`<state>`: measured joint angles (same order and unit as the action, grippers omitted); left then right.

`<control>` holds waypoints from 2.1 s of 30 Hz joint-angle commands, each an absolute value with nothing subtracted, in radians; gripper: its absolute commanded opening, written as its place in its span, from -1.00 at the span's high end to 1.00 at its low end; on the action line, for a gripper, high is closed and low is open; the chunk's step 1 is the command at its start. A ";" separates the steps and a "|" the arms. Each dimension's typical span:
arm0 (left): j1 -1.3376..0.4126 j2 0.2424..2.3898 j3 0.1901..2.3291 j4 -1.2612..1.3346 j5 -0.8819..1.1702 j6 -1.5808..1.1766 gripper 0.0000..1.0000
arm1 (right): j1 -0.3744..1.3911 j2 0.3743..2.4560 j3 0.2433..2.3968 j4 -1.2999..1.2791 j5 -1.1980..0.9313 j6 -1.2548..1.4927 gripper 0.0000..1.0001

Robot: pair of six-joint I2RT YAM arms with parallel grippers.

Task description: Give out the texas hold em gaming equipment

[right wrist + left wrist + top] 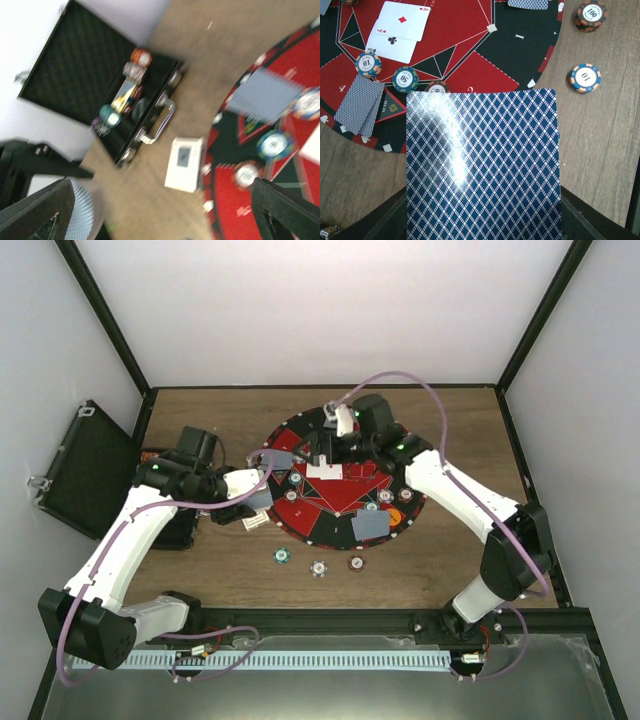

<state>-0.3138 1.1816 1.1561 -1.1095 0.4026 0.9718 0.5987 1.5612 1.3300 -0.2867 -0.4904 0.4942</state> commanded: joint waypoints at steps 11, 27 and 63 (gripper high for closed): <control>-0.313 1.183 1.189 -1.097 0.432 0.967 0.90 | 0.736 1.644 1.246 -0.158 -0.825 0.735 -0.76; -0.313 1.190 1.187 -1.096 0.431 0.969 0.90 | 0.808 1.806 1.303 -0.003 -0.919 0.840 -0.65; -0.312 1.191 1.187 -1.102 0.430 0.971 0.90 | 0.703 1.778 1.213 -0.052 -0.905 0.831 0.27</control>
<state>-0.3138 1.2007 1.1576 -1.1091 0.3820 0.9710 0.7277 1.8072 1.2316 0.0189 -0.9642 0.8444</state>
